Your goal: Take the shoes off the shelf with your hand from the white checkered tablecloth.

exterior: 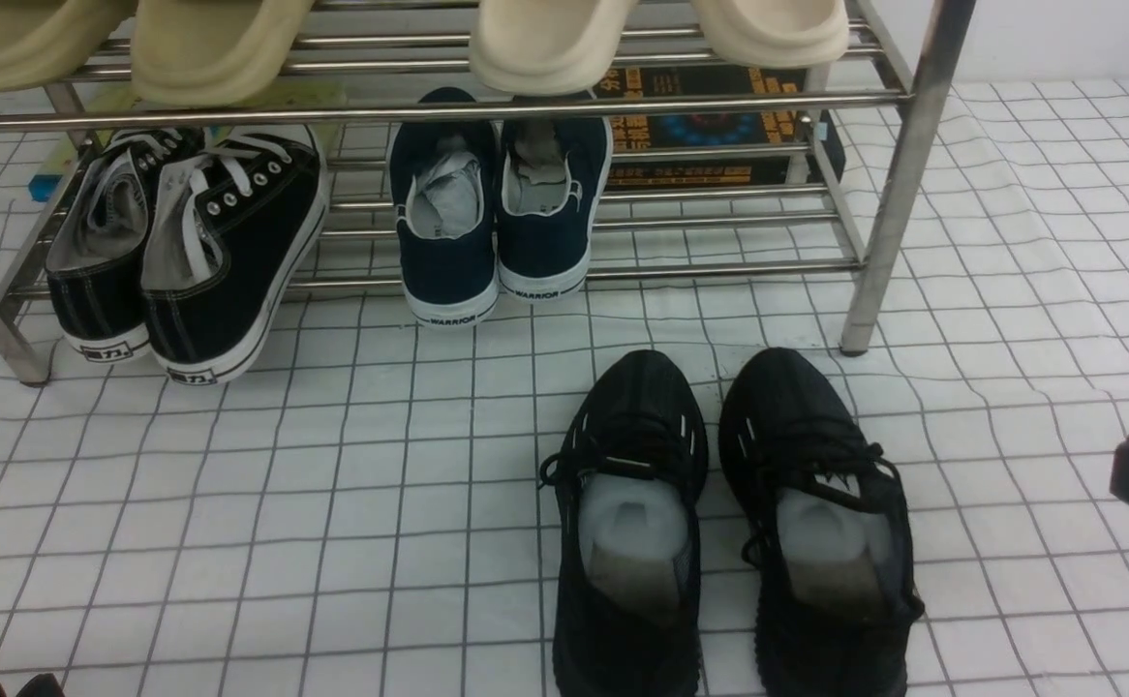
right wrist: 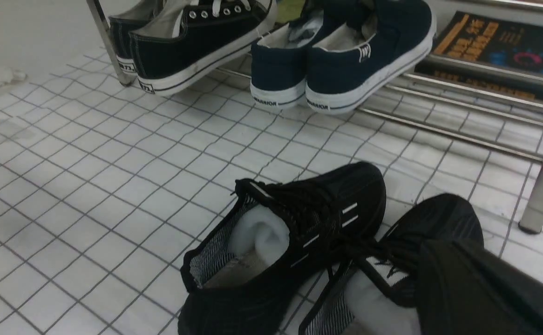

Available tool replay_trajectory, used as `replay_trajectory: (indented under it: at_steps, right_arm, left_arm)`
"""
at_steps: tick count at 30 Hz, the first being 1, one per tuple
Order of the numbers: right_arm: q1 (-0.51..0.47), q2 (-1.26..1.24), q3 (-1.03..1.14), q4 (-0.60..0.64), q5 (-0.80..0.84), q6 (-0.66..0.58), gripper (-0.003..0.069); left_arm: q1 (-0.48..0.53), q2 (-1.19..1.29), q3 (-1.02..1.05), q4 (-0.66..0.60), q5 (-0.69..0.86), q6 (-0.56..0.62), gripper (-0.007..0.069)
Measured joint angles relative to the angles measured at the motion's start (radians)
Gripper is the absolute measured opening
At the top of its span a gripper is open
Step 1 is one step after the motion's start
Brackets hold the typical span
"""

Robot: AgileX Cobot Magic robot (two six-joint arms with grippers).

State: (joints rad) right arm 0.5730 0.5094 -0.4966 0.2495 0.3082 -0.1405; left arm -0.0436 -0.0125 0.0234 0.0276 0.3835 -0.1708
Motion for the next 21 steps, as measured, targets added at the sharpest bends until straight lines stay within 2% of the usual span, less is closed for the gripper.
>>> replay_trajectory:
  at_steps: [4, 21]
  right_arm:
    - [0.000, 0.000, 0.002, 0.013, -0.044, -0.058, -0.0011]
    - [0.000, 0.000, 0.037, 0.019, -0.034, -0.064, -0.0002]
  left_arm:
    - [0.000, 0.000, 0.000, 0.000, 0.000, 0.000, 0.0239]
    - [0.000, 0.000, 0.000, 0.000, 0.000, 0.000, 0.0239]
